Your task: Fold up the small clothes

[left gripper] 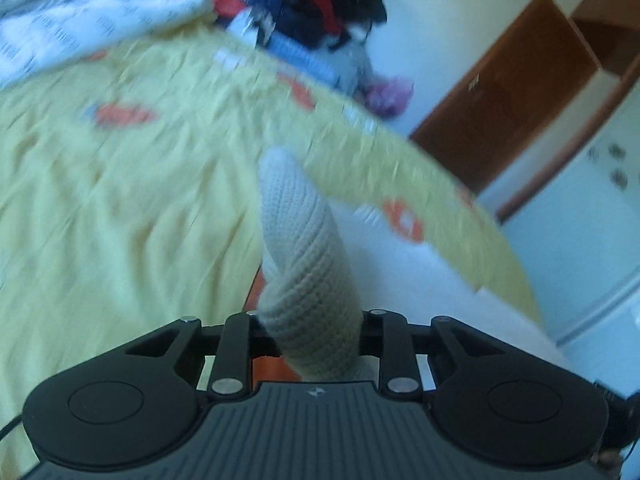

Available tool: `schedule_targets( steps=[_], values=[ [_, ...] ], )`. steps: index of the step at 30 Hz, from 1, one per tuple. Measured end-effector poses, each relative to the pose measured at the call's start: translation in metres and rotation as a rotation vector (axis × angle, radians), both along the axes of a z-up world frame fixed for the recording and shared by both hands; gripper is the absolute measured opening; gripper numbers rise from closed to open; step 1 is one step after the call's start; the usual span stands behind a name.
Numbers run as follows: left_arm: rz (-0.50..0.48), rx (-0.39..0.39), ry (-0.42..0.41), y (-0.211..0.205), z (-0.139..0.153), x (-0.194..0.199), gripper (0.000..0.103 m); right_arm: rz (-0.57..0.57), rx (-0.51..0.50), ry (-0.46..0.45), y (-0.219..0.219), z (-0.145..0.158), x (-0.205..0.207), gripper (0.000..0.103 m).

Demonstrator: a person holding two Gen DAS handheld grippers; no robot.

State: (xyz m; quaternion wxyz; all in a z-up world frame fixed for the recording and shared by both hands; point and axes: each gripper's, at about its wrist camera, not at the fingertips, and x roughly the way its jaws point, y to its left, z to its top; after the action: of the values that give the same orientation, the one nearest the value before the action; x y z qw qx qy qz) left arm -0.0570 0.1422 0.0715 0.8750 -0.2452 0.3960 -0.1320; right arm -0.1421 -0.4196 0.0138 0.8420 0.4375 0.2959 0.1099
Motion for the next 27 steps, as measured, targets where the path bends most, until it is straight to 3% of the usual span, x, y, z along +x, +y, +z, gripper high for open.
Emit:
schedule_targets(
  steps=[3,6,8,10,12,14,16,19,23,24,25,26,27],
  values=[
    [-0.045,0.054,0.053,0.004,-0.024,-0.021,0.034,0.019,-0.05,0.067,0.002,-0.016,-0.03,0.03],
    [-0.061,0.114,0.062,0.01,-0.023,-0.026,0.043,-0.054,-0.095,0.187,-0.006,-0.031,-0.034,0.048],
    [-0.069,0.166,0.024,0.018,-0.005,-0.03,0.046,-0.116,-0.114,0.13,-0.018,-0.017,-0.037,0.054],
    [-0.087,0.216,-0.031,0.028,0.015,-0.031,0.064,-0.145,-0.186,0.023,-0.027,0.008,-0.034,0.067],
    [-0.047,0.272,-0.107,0.035,0.036,-0.024,0.084,-0.105,-0.3,-0.029,-0.024,0.028,-0.014,0.071],
    [0.005,0.334,-0.181,0.032,0.05,-0.005,0.087,-0.012,-0.446,-0.073,-0.01,0.043,0.019,0.071],
    [-0.022,0.39,-0.212,0.016,0.054,0.029,0.087,0.092,-0.537,-0.092,0.004,0.045,0.061,0.072],
    [-0.071,0.438,-0.183,-0.016,0.039,0.086,0.087,0.218,-0.649,-0.071,0.026,0.038,0.12,0.072],
    [-0.145,0.49,-0.094,-0.059,0.005,0.141,0.087,0.314,-0.756,0.057,0.053,0.013,0.178,0.069],
    [-0.16,0.517,-0.072,-0.07,-0.006,0.15,0.085,0.343,-0.742,0.07,0.054,0.006,0.18,0.059],
    [-0.174,0.534,-0.054,-0.076,-0.016,0.155,0.079,0.371,-0.715,0.076,0.058,0.001,0.181,0.032],
    [-0.176,0.557,-0.04,-0.082,-0.025,0.16,0.046,0.394,-0.693,0.069,0.061,-0.001,0.181,0.014],
    [-0.17,0.575,-0.044,-0.083,-0.029,0.16,0.021,0.385,-0.705,0.052,0.067,-0.001,0.184,0.014]
  ],
)
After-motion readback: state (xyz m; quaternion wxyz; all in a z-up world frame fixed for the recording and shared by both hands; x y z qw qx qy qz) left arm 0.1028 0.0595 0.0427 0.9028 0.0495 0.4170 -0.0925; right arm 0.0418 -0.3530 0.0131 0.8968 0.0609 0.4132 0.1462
